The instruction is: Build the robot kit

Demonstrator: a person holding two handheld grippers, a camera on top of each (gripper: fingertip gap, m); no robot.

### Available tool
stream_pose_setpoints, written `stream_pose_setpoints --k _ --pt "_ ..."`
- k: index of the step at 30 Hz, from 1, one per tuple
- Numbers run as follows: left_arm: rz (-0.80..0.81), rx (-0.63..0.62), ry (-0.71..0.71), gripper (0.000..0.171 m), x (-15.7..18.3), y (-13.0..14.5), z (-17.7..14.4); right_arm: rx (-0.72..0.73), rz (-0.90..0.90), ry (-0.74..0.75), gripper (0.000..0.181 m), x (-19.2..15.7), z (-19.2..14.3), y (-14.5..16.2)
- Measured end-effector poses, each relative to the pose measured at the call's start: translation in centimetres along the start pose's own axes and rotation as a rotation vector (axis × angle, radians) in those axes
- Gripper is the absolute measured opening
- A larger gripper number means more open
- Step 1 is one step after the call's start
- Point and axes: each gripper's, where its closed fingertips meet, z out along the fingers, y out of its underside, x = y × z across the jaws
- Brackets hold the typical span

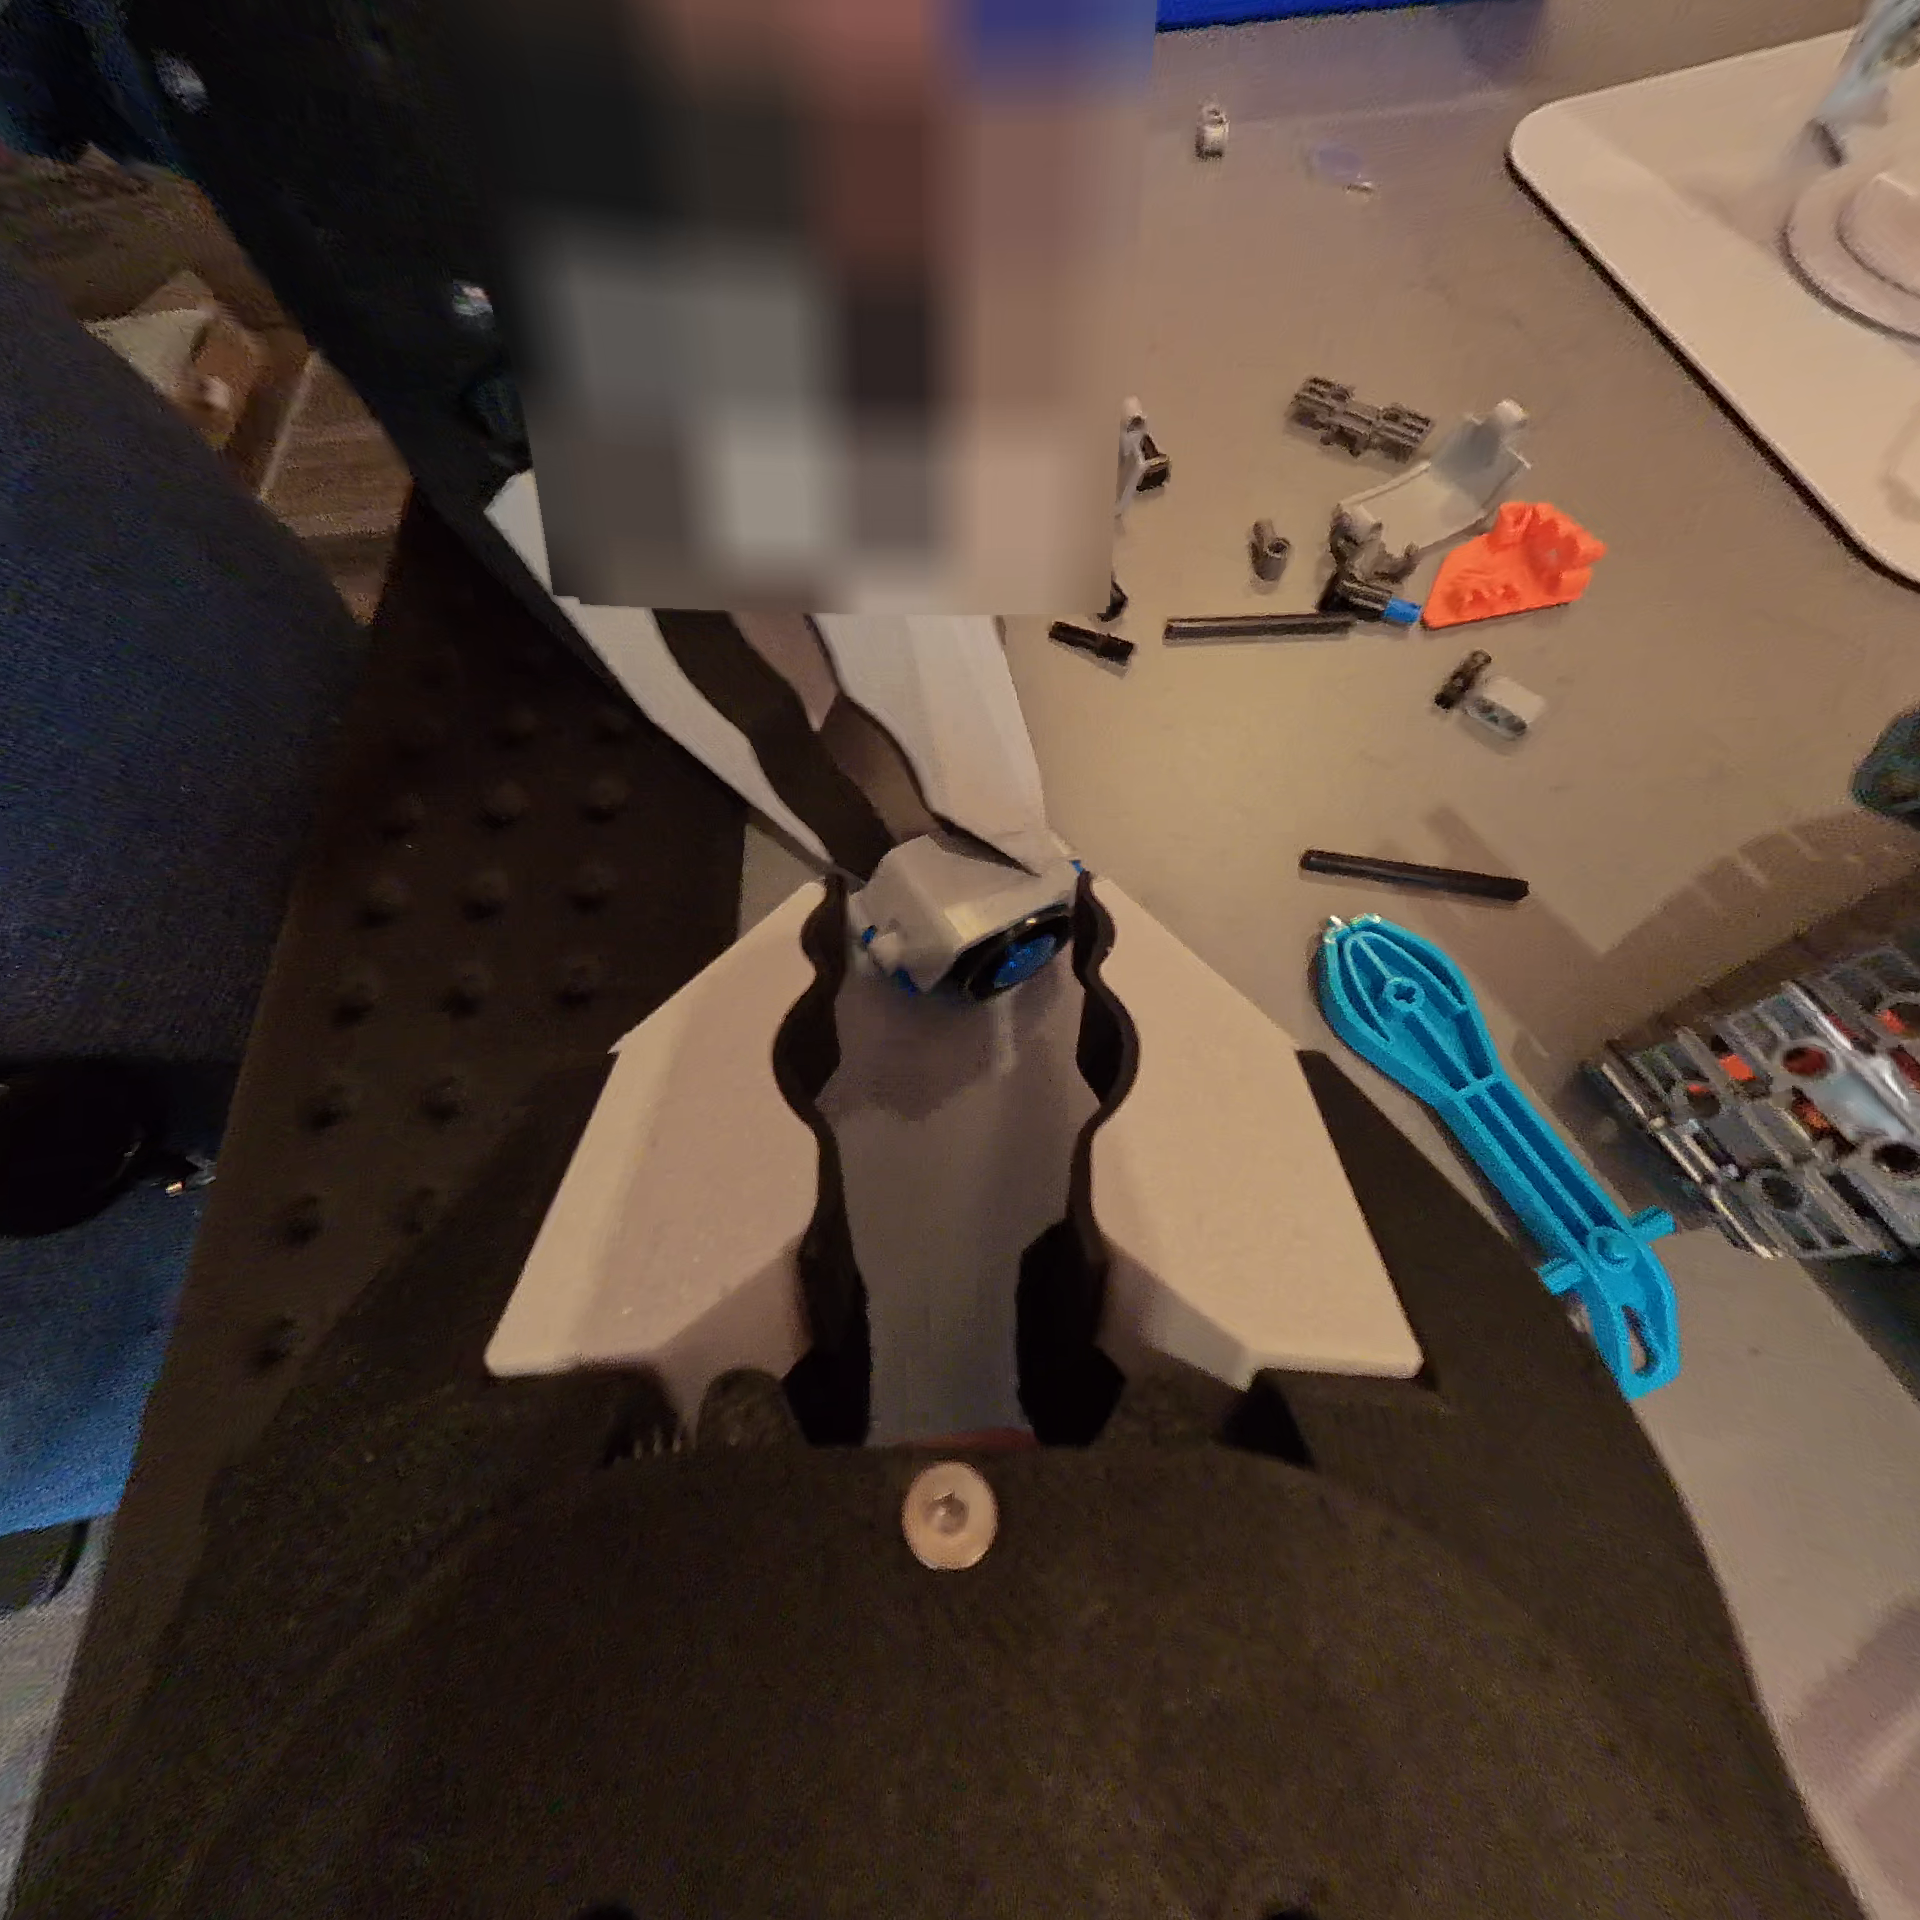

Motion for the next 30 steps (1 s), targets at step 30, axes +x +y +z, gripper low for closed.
stream_pose_setpoints --k 30 --pt "-0.376 0.21 0.184 0.007 0.9 -0.8 -0.3 0.001 0.003 -0.09 0.035 -1.5 -0.8 1.0"
